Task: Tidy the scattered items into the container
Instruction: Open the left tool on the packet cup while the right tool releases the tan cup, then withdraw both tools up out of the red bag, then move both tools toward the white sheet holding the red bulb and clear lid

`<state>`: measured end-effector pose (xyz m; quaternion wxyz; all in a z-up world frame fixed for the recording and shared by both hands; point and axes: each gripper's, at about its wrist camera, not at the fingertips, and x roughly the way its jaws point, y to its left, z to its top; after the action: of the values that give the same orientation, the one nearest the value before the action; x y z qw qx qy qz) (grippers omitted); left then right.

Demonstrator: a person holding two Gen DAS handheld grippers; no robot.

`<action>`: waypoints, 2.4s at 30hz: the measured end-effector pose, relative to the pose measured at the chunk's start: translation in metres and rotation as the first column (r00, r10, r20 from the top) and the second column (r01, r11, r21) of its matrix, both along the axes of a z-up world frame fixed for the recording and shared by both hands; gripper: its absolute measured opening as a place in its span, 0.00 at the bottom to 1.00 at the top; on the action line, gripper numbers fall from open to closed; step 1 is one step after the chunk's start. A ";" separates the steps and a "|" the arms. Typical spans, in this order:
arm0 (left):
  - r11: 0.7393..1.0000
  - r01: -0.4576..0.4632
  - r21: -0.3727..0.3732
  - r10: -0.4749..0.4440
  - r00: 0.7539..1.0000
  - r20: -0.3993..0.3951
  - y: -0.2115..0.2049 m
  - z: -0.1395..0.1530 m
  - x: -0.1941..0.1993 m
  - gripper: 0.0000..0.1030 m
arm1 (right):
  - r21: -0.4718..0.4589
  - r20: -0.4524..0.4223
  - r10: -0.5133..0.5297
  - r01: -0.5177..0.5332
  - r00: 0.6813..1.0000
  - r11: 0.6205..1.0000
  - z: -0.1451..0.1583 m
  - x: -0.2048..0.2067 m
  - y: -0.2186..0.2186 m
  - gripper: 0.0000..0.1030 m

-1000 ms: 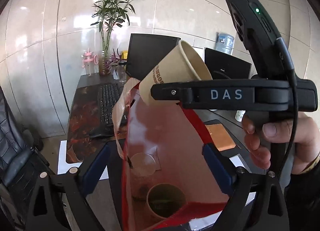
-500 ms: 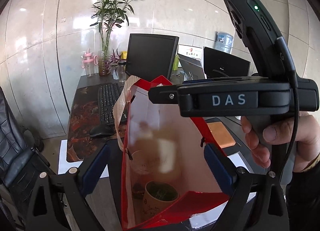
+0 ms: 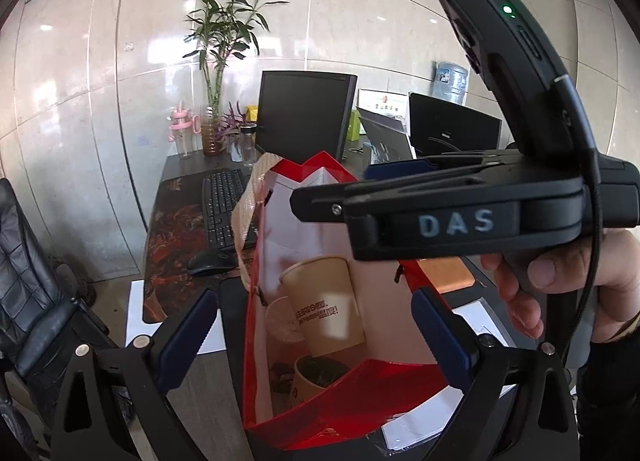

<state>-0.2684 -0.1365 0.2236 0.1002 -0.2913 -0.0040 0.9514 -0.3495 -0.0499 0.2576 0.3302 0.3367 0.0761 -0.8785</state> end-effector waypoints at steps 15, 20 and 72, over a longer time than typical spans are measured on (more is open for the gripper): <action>1.000 -0.019 0.013 0.020 1.000 -0.010 -0.006 0.004 0.021 0.99 | -0.008 -0.017 -0.020 0.020 1.000 1.000 0.005 0.021 0.009 0.84; 1.000 -0.017 0.013 0.017 1.000 -0.017 -0.005 0.006 0.033 0.99 | -0.014 -0.015 -0.020 0.020 1.000 1.000 0.006 0.036 0.019 0.84; 0.976 -0.202 0.085 0.190 0.973 0.131 0.039 -0.206 0.299 1.00 | -0.093 0.091 -0.285 0.293 0.954 0.952 -0.224 0.307 0.167 0.91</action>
<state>0.0304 -0.0971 0.0180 0.0197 -0.3420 -0.0854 0.9356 -0.0427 0.1176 0.0332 0.2180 0.3596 -0.0333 -0.9067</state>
